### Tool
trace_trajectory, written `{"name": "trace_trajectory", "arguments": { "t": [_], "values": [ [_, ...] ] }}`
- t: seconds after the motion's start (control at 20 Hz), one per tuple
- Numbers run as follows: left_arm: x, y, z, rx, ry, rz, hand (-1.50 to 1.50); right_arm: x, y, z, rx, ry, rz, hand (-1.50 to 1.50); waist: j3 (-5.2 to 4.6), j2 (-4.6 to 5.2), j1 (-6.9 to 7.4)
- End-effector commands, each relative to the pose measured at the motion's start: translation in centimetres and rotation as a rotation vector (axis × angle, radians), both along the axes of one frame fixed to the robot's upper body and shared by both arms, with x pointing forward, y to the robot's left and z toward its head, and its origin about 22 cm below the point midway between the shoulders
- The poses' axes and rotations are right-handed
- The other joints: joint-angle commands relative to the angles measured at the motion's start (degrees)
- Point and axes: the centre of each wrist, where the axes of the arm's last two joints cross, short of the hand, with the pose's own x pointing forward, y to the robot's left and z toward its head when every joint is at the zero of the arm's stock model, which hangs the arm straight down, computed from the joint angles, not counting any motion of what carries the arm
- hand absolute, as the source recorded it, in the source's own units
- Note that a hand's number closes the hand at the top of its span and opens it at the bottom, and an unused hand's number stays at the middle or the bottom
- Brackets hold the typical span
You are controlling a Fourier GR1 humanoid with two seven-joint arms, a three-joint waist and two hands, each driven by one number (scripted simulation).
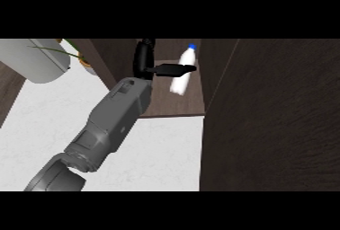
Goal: Pick up the bottled water, place it into the cabinet and close the cabinet
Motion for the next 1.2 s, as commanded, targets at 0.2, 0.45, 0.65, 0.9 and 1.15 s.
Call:
{"name": "trace_trajectory", "arguments": {
  "t": [0.2,0.45,0.65,0.9,1.15],
  "values": [
    [-2.3,-0.2,-2.3,-0.072,0.014,-0.093,-1.5,0.0,0.8,2.9,0.005,-0.017,-0.027,-1.5,0.0,-0.57,1.81],
    [-5.8,-0.6,-4.8,-0.184,0.028,-0.234,-1.5,0.5,1.1,1.8,-0.001,-0.021,-0.028,-1.5,-0.01,-0.78,1.99],
    [-7.7,-1.6,-3.6,-0.243,0.008,-0.3,-1.5,-0.7,1.6,2.1,-0.007,-0.003,-0.029,-1.5,0.0,-1.15,2.54],
    [-10.2,-1.2,-3.9,-0.254,-0.023,-0.354,-1.5,0.2,1.6,3.4,-0.019,-0.012,-0.045,-1.5,0.0,-0.61,2.75],
    [-13.3,1.6,-4.8,-0.298,-0.007,-0.413,-1.5,-0.3,2.3,3.0,-0.062,-0.03,0.031,-1.5,-0.01,-0.76,2.38]
  ]
}}
